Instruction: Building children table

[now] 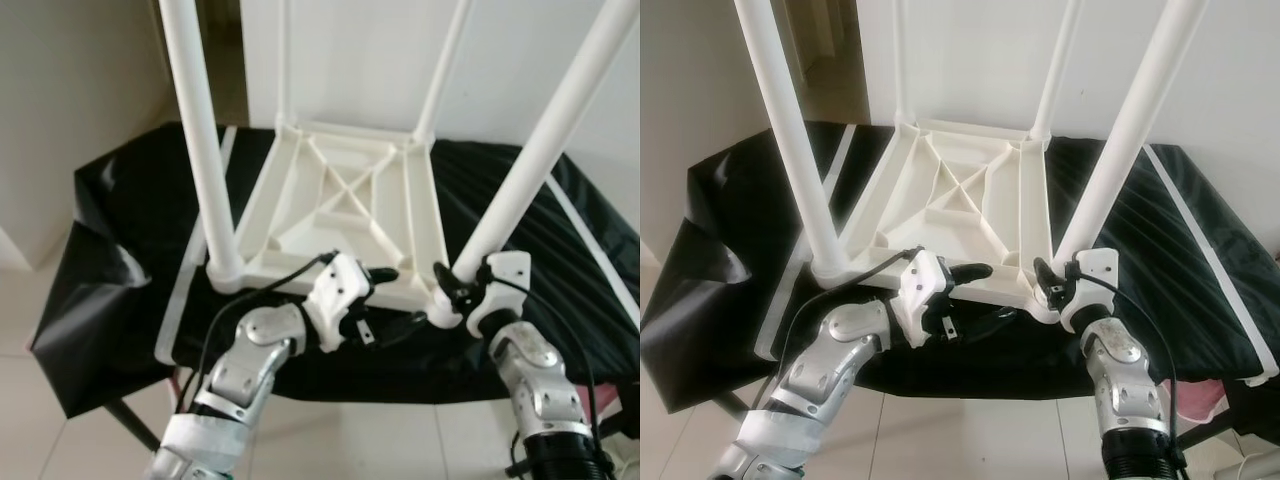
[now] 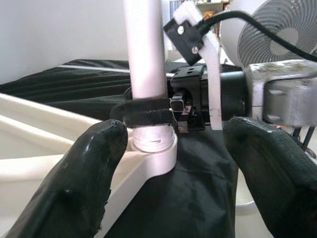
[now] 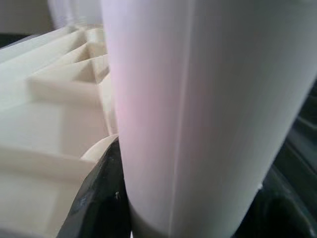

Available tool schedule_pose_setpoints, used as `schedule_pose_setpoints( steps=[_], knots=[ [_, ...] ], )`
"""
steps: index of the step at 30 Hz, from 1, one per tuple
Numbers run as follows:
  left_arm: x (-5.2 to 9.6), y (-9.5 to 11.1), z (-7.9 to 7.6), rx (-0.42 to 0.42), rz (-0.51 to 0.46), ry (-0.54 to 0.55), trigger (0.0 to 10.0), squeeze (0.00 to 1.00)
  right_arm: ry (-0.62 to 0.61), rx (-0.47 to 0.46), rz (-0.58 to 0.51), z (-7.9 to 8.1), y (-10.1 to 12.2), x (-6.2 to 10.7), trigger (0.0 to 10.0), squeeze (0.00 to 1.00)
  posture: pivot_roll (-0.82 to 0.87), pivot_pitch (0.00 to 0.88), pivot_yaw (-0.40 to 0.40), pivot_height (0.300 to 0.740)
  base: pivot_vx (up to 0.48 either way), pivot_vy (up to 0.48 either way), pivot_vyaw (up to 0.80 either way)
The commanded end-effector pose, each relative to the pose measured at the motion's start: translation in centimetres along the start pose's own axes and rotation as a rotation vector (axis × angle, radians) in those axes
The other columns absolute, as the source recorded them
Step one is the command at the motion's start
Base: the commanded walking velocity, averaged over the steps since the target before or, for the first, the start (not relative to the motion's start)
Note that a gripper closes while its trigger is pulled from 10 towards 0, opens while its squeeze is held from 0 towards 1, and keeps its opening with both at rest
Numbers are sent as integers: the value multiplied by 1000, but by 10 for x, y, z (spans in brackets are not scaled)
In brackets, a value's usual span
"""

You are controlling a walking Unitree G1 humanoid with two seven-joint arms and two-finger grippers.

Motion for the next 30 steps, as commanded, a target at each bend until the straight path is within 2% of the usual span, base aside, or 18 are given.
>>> schedule_pose_setpoints(
  steps=[1, 6, 10, 14, 16, 18, 22, 23, 26, 29, 30],
  knots=[
    [1, -7, 2, -2, 22, 30, 10000, 0, -120, -15, 107, -18, -26, 11, 10000, 0, -79, 0, -40, 740, 0, 0, 0],
    [0, -8, 7, -30, 30, 53, 10000, 0, -285, -76, 108, -17, -26, 17, 10000, 0, -80, 0, -31, 740, 0, 0, 0],
    [0, -8, 10, -48, 33, 66, 10000, 0, -324, -92, 111, -15, -26, 18, 10000, 0, -80, 0, -31, 740, 0, 0, 0],
    [-1, -5, 22, -76, 32, 117, 10000, 0, -449, -130, 120, -13, -27, 23, 10000, 0, -73, 0, -28, 740, 0, 0, 0],
    [-1, -4, 29, -93, 36, 151, 10000, 0, -445, -148, 115, -4, -26, 21, 10000, 0, -73, 0, -23, 740, 0, 0, 0],
    [-1, -6, 31, -91, 46, 159, 10000, 0, -437, -145, 110, -1, -24, 20, 10000, 0, -73, 0, -21, 740, 0, 0, 0],
    [1, -17, 38, -129, 114, 180, 10000, 0, -433, -136, 91, -4, -19, 22, 10000, 0, -72, 1, -20, 740, 0, 0, 0],
    [3, -20, 45, -138, 137, 205, 10000, 0, -422, -133, 73, -5, -15, 22, 10000, 1000, -72, 5, -18, 740, 0, 0, 0],
    [5, -23, 54, -153, 159, 233, 10000, 0, -399, -115, 50, -5, -11, 24, 10000, 1000, -71, 6, -17, 740, 0, 0, 0],
    [6, -23, 56, -159, 164, 239, 10000, 0, -385, -108, 46, -4, -10, 24, 10000, 1000, -70, 8, -17, 740, 0, 0, 0],
    [8, -25, 60, -169, 172, 247, 10000, 0, -376, -104, 45, -4, -10, 26, 10000, 59, -69, 9, -17, 740, 0, 0, 0]
  ],
)
Point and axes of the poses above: a point about 5 cm out from each wrist's last joint towards the gripper, its own x axis pointing back from the gripper into the wrist, its own y axis along the axis of the wrist's last joint, z = x × y, the point moved 6 cm from there along -x, pointing out of the wrist towards the gripper, and after that the axes turned 2 degrees about x, right-handed, at the moved point
